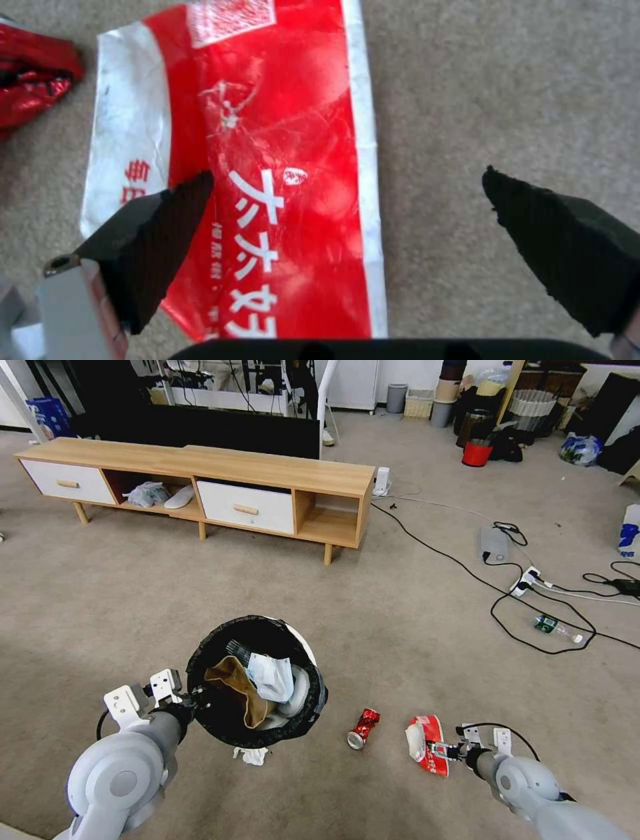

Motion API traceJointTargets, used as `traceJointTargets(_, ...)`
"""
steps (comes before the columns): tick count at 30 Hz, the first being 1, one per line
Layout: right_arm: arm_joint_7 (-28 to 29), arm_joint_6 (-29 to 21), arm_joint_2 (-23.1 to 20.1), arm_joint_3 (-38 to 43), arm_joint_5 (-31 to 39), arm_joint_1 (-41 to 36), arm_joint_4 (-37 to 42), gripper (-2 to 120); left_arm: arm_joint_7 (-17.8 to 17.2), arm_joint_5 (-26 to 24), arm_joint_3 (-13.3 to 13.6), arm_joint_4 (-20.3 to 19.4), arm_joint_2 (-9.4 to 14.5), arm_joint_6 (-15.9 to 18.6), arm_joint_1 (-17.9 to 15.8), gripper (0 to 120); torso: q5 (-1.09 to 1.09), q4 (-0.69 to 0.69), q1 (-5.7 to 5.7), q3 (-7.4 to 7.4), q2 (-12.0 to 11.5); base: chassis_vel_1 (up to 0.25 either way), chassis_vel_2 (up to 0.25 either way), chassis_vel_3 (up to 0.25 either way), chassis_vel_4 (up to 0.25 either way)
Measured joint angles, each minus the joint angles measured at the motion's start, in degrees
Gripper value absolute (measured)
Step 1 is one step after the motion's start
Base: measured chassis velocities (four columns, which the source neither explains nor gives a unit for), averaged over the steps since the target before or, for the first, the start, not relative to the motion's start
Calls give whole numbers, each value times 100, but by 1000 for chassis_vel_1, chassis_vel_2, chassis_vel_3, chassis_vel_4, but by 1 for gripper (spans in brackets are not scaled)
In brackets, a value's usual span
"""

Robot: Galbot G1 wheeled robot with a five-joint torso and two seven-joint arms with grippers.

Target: Pick up the trash bin and place the garbage on the floor into it.

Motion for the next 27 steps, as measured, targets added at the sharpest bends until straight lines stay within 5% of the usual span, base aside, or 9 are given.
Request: traceJointTargets(27, 142, 12, 44, -93, 133, 35, 198, 100, 4, 19, -115, -84, -19, 0, 104, 0, 1, 0, 0, 0, 0, 0, 0, 0, 0)
